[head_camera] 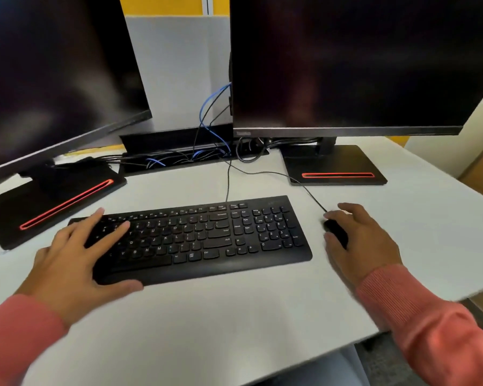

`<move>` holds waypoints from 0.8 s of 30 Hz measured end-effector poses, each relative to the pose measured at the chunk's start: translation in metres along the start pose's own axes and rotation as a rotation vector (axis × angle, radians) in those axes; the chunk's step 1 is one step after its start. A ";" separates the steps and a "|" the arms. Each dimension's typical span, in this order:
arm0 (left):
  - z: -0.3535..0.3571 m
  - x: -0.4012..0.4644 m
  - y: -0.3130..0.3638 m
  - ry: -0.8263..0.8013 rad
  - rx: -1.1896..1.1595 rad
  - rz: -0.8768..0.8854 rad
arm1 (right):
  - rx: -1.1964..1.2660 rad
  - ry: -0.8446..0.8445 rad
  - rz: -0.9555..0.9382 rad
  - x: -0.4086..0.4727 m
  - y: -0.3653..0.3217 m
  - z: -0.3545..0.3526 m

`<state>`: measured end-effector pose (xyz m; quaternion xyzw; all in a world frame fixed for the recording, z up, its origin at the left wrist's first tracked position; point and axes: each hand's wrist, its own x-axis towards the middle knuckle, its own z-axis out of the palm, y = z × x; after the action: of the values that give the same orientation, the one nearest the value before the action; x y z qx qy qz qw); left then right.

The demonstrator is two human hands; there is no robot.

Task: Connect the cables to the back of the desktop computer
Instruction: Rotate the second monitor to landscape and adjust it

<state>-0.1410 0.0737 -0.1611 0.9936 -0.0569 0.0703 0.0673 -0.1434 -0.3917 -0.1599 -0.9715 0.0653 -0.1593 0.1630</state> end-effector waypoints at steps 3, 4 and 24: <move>0.001 0.016 0.000 -0.006 0.003 0.025 | -0.026 0.053 -0.001 0.012 -0.008 0.008; 0.002 0.019 0.000 -0.003 -0.001 0.034 | -0.030 0.064 0.004 0.015 -0.010 0.009; 0.016 0.041 0.109 -0.132 0.060 0.210 | 0.038 0.040 0.021 0.012 -0.005 0.011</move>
<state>-0.1119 -0.0403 -0.1570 0.9862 -0.1629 0.0132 0.0260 -0.1279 -0.3855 -0.1646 -0.9641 0.0758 -0.1781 0.1818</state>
